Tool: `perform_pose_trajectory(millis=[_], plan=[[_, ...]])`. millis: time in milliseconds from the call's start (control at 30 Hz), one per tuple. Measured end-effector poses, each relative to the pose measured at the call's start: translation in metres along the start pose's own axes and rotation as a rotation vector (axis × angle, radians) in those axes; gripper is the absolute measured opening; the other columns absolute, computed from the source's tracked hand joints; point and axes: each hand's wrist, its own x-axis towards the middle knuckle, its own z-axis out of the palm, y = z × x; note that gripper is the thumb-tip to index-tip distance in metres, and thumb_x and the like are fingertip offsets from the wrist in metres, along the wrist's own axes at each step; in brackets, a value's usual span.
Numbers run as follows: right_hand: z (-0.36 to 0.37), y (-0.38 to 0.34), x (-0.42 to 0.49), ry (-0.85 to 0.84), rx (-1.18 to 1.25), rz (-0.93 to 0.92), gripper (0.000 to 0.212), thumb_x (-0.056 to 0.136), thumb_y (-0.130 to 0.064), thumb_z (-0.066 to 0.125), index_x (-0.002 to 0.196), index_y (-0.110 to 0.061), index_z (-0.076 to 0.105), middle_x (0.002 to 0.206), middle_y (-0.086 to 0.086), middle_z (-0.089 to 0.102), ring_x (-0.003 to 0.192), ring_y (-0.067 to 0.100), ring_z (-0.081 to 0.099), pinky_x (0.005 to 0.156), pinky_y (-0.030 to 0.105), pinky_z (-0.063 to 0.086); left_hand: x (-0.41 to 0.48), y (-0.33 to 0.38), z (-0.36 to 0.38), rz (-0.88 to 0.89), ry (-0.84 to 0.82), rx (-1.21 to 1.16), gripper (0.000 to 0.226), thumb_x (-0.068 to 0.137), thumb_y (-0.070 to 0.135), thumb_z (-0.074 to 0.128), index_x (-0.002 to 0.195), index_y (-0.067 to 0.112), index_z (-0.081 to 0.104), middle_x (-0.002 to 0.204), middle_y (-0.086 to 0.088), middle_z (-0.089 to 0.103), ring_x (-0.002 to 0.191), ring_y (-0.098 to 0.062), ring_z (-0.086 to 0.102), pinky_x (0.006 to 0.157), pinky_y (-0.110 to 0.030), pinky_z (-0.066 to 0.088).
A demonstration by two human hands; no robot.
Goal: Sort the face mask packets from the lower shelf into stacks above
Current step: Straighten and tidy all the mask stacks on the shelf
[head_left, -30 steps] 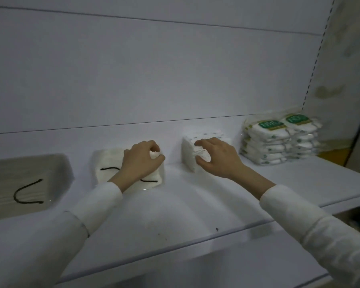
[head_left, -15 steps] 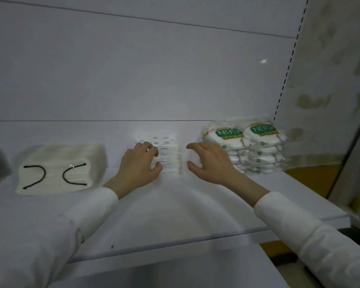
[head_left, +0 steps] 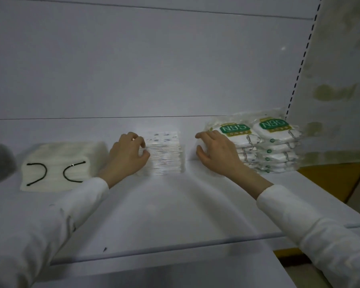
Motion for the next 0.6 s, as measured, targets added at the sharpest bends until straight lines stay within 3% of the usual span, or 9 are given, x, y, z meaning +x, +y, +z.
perform_pose_trajectory(millis=[133, 267, 467, 533, 600], plan=[[0.019, -0.008, 0.023, -0.079, 0.014, 0.047, 0.032, 0.096, -0.022, 0.046, 0.122, -0.008, 0.059, 0.122, 0.009, 0.062, 0.11, 0.027, 0.056, 0.085, 0.036, 0.046, 0.013, -0.03, -0.006, -0.053, -0.021, 0.018, 0.025, 0.089, 0.029, 0.055, 0.104, 0.011, 0.063, 0.124, -0.009, 0.054, 0.115, -0.028, 0.046, 0.085, -0.038, 0.042], [0.04, -0.019, 0.047, -0.192, 0.105, 0.251, 0.039, 0.099, -0.033, 0.037, 0.123, -0.008, 0.056, 0.116, 0.014, 0.064, 0.104, 0.03, 0.059, 0.086, 0.037, 0.047, 0.031, -0.053, 0.002, -0.191, -0.035, -0.114, 0.033, 0.093, 0.03, 0.05, 0.115, 0.006, 0.058, 0.121, -0.015, 0.056, 0.111, -0.031, 0.05, 0.086, -0.039, 0.044], [0.07, -0.027, 0.074, -0.441, 0.368, 0.737, 0.069, 0.094, -0.06, 0.033, 0.127, -0.001, 0.049, 0.128, 0.017, 0.053, 0.099, 0.03, 0.052, 0.077, 0.031, 0.034, 0.053, -0.063, 0.027, -0.617, -0.184, -0.517, 0.069, 0.088, 0.05, 0.052, 0.133, -0.001, 0.042, 0.132, -0.019, 0.05, 0.118, -0.035, 0.049, 0.088, -0.033, 0.038], [0.08, -0.02, 0.081, -0.489, 0.467, 0.841, 0.071, 0.093, -0.061, 0.037, 0.129, -0.001, 0.048, 0.126, 0.016, 0.053, 0.099, 0.029, 0.053, 0.077, 0.029, 0.034, 0.058, -0.067, 0.038, -0.741, -0.25, -0.761, 0.071, 0.078, 0.055, 0.058, 0.125, 0.003, 0.05, 0.122, -0.016, 0.056, 0.105, -0.034, 0.055, 0.087, -0.034, 0.045], [0.092, -0.011, 0.083, -0.539, 0.601, 0.946, 0.074, 0.086, -0.066, 0.044, 0.129, -0.006, 0.049, 0.115, 0.012, 0.053, 0.092, 0.025, 0.055, 0.078, 0.03, 0.041, 0.057, -0.07, 0.044, -0.813, -0.338, -1.025, 0.057, 0.077, 0.05, 0.062, 0.113, 0.006, 0.057, 0.101, -0.015, 0.06, 0.085, -0.031, 0.059, 0.075, -0.032, 0.05]])
